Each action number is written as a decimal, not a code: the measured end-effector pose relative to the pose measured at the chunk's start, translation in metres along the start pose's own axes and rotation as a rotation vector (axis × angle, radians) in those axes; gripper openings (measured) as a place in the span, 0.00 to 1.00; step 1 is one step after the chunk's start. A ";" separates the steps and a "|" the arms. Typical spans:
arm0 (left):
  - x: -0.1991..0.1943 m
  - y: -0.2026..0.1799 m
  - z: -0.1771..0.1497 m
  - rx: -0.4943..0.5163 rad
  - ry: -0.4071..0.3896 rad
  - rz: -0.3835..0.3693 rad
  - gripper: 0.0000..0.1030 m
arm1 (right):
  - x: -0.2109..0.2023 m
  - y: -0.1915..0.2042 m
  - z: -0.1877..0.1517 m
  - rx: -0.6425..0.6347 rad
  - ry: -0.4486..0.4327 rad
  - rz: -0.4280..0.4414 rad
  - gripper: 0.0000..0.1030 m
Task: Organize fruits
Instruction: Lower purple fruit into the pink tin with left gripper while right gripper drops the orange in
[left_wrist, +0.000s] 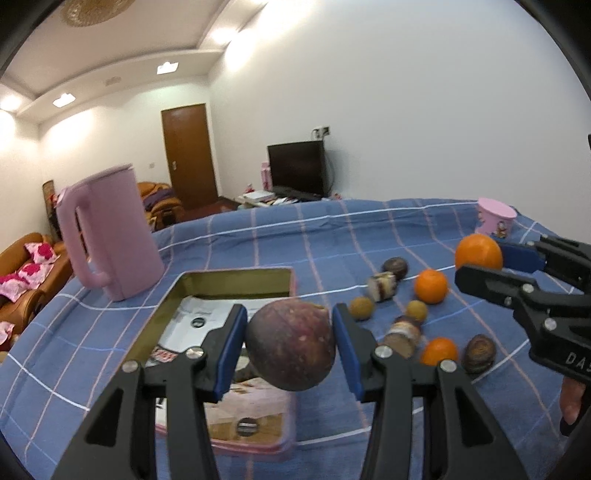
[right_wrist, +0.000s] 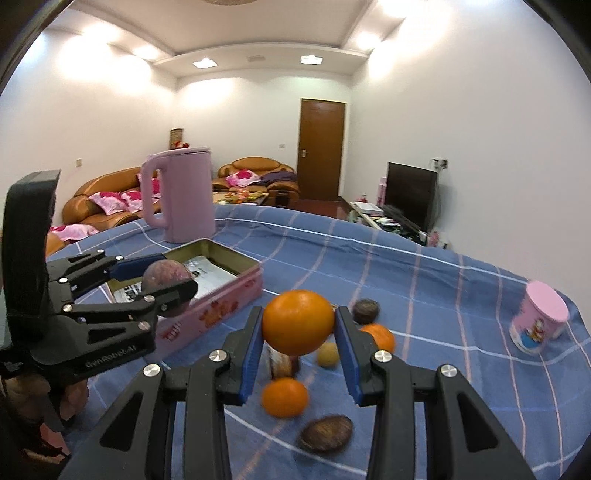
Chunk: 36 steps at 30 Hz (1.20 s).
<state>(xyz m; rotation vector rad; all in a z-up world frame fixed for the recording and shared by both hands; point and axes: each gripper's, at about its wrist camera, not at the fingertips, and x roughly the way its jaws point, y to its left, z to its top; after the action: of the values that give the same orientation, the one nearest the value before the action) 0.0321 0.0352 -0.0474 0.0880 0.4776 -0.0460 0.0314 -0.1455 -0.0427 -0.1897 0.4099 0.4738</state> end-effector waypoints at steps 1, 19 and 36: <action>0.002 0.006 0.000 -0.009 0.008 0.004 0.48 | 0.005 0.005 0.004 -0.010 0.004 0.012 0.39; 0.029 0.077 -0.003 -0.087 0.125 0.099 0.48 | 0.082 0.077 0.036 -0.099 0.075 0.166 0.39; 0.045 0.101 -0.020 -0.136 0.198 0.091 0.48 | 0.114 0.104 0.023 -0.148 0.160 0.192 0.39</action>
<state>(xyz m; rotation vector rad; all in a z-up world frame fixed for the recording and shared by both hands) 0.0696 0.1362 -0.0788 -0.0196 0.6723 0.0855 0.0819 -0.0021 -0.0788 -0.3351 0.5525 0.6814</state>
